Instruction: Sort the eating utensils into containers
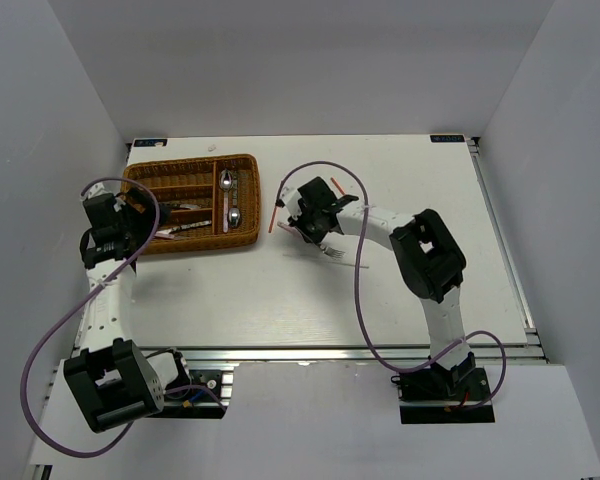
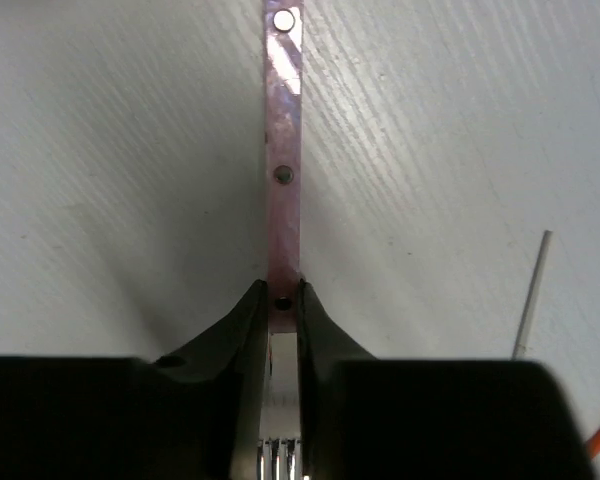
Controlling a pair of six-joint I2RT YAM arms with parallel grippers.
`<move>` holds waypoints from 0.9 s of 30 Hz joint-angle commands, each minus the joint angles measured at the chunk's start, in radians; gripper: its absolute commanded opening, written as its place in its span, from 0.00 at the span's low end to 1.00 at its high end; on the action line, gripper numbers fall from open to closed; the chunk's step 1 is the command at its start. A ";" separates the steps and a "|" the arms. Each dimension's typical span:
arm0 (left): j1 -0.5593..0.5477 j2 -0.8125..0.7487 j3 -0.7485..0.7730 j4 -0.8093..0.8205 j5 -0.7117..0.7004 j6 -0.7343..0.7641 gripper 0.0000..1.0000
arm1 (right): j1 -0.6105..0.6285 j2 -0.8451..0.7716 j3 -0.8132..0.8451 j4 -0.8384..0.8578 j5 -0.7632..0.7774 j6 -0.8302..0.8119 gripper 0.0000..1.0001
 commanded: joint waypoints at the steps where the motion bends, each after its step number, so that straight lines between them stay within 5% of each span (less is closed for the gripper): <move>1: -0.008 -0.014 -0.015 0.013 0.021 0.017 0.98 | -0.027 -0.008 -0.006 0.022 0.030 -0.025 0.12; 4: -0.012 -0.018 -0.026 0.022 0.044 0.010 0.98 | -0.042 -0.028 -0.031 0.038 0.044 -0.028 0.00; 11: -0.104 -0.051 -0.069 0.163 0.177 -0.087 0.98 | -0.035 -0.219 -0.049 0.071 0.152 0.005 0.00; 18: -0.476 0.006 -0.150 0.655 0.315 -0.341 0.98 | 0.036 -0.394 -0.020 -0.018 -0.094 0.189 0.00; 21: -0.557 0.040 -0.152 0.810 0.295 -0.374 0.98 | 0.076 -0.459 -0.054 -0.012 -0.128 0.286 0.00; 27: -0.632 0.081 -0.124 0.762 0.200 -0.363 0.98 | 0.165 -0.615 -0.177 0.061 -0.079 0.379 0.00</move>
